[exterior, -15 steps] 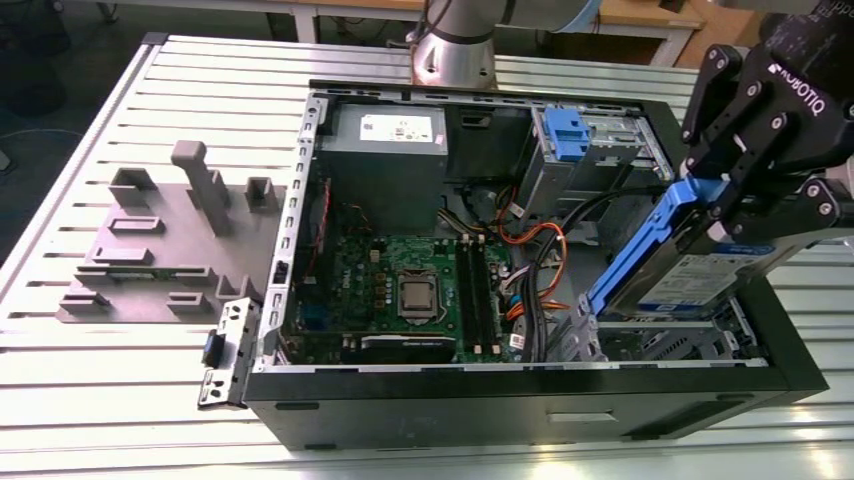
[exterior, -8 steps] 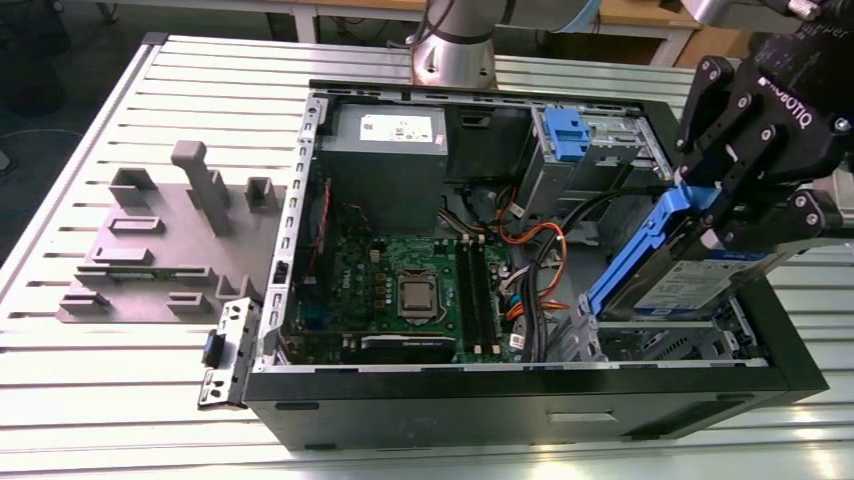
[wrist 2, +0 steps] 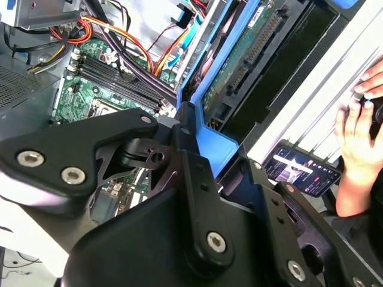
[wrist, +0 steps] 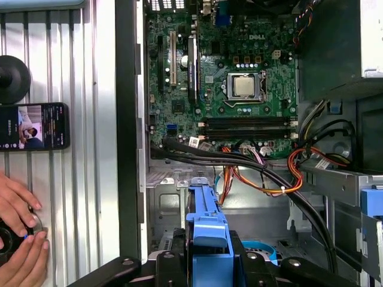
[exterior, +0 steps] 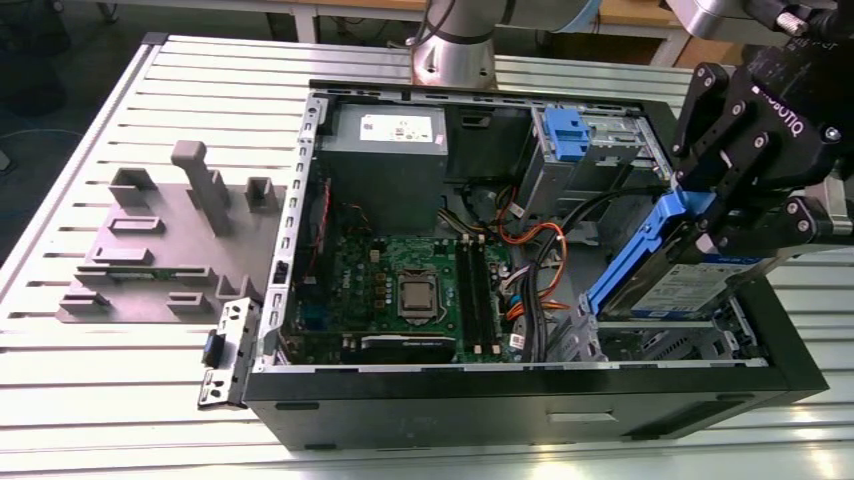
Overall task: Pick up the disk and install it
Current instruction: 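Insert the disk into the insertion slot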
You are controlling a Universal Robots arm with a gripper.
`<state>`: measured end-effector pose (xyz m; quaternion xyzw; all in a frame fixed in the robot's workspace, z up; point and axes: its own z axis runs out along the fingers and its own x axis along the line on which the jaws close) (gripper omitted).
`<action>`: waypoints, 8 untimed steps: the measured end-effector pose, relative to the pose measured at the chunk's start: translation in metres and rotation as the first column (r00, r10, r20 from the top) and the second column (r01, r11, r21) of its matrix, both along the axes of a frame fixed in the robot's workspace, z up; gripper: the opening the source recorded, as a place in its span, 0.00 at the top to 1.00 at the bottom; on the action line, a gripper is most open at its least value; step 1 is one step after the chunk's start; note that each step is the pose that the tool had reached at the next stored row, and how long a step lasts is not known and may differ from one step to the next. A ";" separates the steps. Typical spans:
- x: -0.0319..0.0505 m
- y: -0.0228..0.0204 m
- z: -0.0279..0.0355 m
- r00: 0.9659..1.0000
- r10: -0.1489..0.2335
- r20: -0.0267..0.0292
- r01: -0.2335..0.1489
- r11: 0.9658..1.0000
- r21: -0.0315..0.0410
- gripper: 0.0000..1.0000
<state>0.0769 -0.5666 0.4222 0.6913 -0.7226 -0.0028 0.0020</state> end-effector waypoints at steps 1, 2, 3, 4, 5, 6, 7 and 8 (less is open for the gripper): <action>0.0000 0.0000 0.0000 1.000 0.000 0.000 0.000 1.000 0.000 0.64; 0.0000 0.0000 0.0000 1.000 0.000 0.000 0.000 1.000 0.000 0.64; 0.0000 0.0000 0.0000 1.000 0.000 0.000 0.000 1.000 0.000 0.64; 0.0000 0.0000 -0.0001 1.000 0.000 0.000 0.000 1.000 0.000 0.64; 0.0000 0.0000 0.0000 1.000 0.000 0.000 0.000 1.000 0.000 0.64; 0.0000 0.0000 -0.0001 1.000 0.000 0.000 0.000 1.000 0.000 0.64; 0.0000 0.0000 -0.0001 1.000 0.000 0.000 0.000 1.000 0.000 0.64; 0.0000 0.0000 -0.0001 1.000 0.000 0.000 0.000 1.000 0.000 0.64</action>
